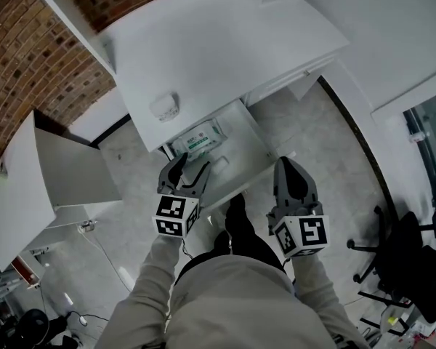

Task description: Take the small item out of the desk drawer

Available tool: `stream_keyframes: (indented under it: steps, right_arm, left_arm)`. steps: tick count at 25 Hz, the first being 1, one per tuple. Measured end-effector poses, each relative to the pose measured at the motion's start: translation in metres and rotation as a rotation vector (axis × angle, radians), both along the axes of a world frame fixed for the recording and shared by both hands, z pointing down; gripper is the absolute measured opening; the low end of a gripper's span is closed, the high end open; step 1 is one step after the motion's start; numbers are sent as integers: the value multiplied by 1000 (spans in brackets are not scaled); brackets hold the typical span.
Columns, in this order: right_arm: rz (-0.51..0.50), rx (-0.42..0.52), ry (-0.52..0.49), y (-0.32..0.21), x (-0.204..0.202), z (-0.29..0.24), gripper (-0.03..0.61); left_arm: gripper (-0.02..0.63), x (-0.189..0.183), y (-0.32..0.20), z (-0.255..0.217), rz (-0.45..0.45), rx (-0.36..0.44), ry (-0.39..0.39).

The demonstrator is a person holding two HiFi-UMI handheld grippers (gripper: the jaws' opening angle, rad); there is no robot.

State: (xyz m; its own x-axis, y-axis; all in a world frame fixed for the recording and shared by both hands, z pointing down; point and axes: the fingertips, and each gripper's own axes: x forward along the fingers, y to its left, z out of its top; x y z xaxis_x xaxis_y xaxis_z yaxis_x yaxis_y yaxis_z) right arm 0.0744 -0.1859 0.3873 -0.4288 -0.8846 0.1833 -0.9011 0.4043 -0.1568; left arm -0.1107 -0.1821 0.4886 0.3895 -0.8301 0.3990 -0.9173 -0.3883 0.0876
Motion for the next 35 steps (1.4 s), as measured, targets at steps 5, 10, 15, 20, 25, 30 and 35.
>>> stream_keyframes:
  steps: [5, 10, 15, 20, 25, 30, 35]
  right_arm:
    - [5, -17, 3, -20, 8, 9, 28]
    - [27, -39, 5, -35, 21, 18, 28]
    - [36, -51, 14, -48, 31, 23, 28]
    - [49, -63, 8, -57, 36, 26, 28]
    - [51, -76, 14, -65, 41, 30, 28]
    - [58, -95, 8, -71, 46, 39, 28]
    - [45, -102, 15, -78, 43, 40, 28]
  left_arm:
    - [244, 16, -20, 24, 49, -60, -37]
    - [245, 32, -34, 49, 87, -129, -42]
    - [252, 41, -47, 81, 100, -195, -59]
    - [254, 50, -53, 113, 113, -277, -65]
    - [259, 61, -54, 141, 164, -336, -117]
    - [264, 69, -48, 180, 190, -433, -142]
    - [264, 69, -44, 208, 214, -509, -186]
